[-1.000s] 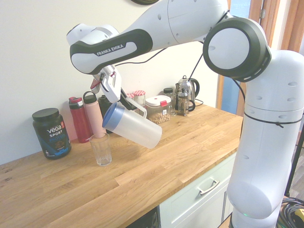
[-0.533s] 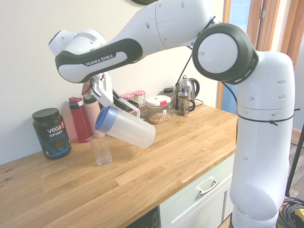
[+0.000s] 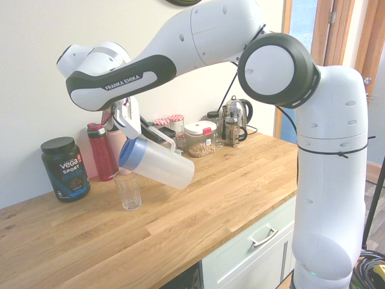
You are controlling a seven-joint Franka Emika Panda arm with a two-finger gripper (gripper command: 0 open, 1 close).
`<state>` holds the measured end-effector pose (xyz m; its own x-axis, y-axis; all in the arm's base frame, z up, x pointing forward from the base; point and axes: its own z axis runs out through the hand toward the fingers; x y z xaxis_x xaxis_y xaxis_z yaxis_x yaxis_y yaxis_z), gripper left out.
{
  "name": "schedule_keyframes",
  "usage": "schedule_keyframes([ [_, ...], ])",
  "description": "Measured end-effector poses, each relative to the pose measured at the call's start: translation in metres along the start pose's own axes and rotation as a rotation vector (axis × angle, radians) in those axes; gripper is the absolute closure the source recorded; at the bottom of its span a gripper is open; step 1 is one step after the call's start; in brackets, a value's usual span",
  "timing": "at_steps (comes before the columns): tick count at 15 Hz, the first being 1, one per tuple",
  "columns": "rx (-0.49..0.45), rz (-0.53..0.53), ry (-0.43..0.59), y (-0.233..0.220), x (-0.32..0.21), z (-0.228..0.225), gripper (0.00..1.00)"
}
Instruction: Pour me some water
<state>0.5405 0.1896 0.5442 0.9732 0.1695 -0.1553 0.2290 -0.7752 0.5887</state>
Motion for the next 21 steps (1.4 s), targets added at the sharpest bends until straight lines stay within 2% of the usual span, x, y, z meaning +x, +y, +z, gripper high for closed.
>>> schedule_keyframes([
  [4,0.038,0.027,0.026,0.011,-0.001,-0.001,1.0],
  [7,0.168,0.107,0.101,0.046,-0.021,-0.003,1.0],
  [9,0.259,0.192,0.139,0.076,-0.04,0.016,1.0],
  [12,0.361,0.35,0.158,0.113,-0.053,0.068,1.0],
  [21,0.538,0.826,0.226,0.209,-0.093,0.172,1.0],
])
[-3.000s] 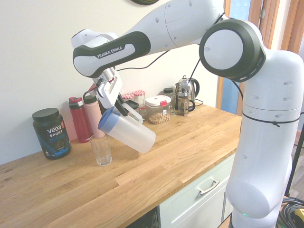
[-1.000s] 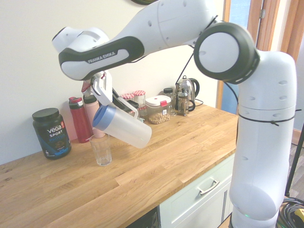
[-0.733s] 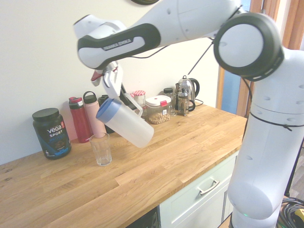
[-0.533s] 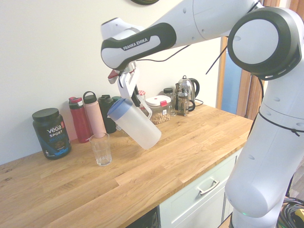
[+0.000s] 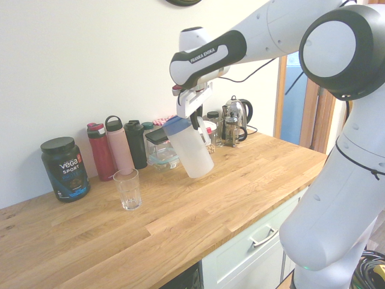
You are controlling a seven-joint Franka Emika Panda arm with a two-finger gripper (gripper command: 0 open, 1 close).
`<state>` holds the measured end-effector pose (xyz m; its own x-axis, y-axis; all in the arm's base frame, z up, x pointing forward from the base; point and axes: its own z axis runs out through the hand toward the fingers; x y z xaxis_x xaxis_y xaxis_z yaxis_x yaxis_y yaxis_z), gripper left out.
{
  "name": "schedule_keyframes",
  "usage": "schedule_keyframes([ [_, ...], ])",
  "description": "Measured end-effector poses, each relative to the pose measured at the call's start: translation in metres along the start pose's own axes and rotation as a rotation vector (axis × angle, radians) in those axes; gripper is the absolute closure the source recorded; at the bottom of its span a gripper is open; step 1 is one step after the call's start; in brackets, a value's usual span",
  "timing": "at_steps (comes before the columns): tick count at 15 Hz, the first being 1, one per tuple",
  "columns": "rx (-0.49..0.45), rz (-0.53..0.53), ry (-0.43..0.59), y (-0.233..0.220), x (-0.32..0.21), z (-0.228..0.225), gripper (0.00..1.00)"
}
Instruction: Pour me some water
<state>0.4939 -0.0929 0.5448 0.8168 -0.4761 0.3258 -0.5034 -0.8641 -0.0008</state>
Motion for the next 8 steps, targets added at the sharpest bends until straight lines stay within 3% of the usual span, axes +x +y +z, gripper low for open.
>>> schedule_keyframes([
  [4,0.069,0.195,0.079,0.066,-0.006,0.023,1.0],
  [8,0.167,0.381,0.194,0.101,-0.015,0.048,1.0],
])
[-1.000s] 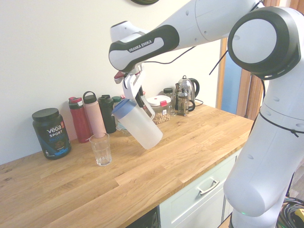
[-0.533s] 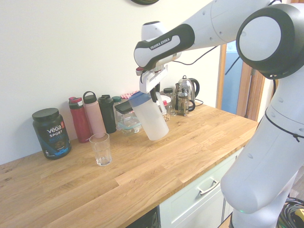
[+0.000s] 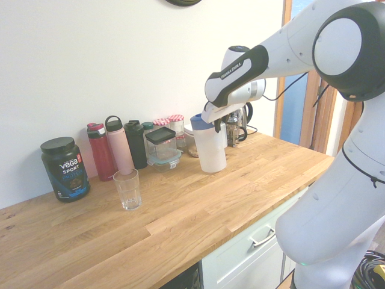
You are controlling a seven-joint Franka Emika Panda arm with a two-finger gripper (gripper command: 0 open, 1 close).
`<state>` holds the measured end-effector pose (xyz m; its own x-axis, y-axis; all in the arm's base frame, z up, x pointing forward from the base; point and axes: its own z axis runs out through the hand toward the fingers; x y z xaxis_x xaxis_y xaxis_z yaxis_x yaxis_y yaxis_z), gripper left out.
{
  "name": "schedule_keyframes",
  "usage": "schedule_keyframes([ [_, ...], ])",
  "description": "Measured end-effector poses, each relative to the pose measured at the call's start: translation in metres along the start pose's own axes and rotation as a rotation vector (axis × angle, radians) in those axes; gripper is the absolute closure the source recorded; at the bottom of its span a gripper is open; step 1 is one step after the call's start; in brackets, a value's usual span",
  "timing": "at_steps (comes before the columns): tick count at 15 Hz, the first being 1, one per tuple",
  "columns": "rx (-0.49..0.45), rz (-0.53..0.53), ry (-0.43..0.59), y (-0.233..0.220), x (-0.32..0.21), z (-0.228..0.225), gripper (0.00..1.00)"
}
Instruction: Pour me some water
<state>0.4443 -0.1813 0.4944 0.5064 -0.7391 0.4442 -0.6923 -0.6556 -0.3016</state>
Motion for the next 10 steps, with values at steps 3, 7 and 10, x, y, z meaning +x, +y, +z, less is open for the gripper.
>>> schedule_keyframes([
  [3,0.06,0.108,0.055,0.019,-0.005,0.01,1.0],
  [7,0.061,0.129,0.044,0.023,-0.009,0.005,1.0],
  [10,0.053,0.13,0.024,0.022,-0.017,-0.008,1.0],
])
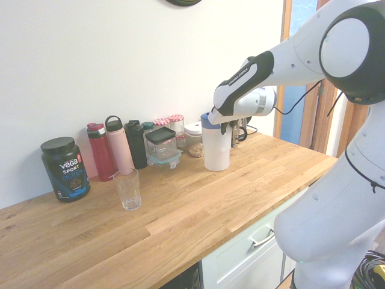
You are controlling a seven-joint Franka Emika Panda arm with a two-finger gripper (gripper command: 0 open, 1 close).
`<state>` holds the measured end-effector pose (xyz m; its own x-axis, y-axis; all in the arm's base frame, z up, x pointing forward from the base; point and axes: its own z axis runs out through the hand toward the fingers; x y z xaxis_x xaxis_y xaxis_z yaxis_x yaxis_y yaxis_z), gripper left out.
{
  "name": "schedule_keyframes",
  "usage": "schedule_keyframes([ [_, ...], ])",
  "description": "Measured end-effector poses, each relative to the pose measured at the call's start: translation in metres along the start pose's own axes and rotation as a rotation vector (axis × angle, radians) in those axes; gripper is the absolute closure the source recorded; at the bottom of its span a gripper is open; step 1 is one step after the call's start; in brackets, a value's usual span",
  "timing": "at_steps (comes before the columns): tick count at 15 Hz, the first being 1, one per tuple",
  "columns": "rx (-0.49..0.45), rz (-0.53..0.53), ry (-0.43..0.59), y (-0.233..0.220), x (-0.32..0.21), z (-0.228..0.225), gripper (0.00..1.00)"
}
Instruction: Pour me some water
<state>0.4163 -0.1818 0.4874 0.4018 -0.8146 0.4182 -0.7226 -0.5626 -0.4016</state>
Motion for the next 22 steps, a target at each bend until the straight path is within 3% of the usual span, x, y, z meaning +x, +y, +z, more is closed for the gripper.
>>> schedule_keyframes([
  [2,-0.007,0.0,-0.013,-0.004,-0.005,-0.003,1.0],
  [3,-0.013,-0.003,-0.02,-0.005,-0.009,-0.001,0.0],
  [15,-0.034,0.021,-0.032,0.0,-0.017,0.004,0.0],
  [19,-0.148,0.062,-0.187,0.013,-0.03,-0.011,0.0],
  [22,-0.181,0.048,-0.255,0.014,-0.038,-0.029,0.0],
])
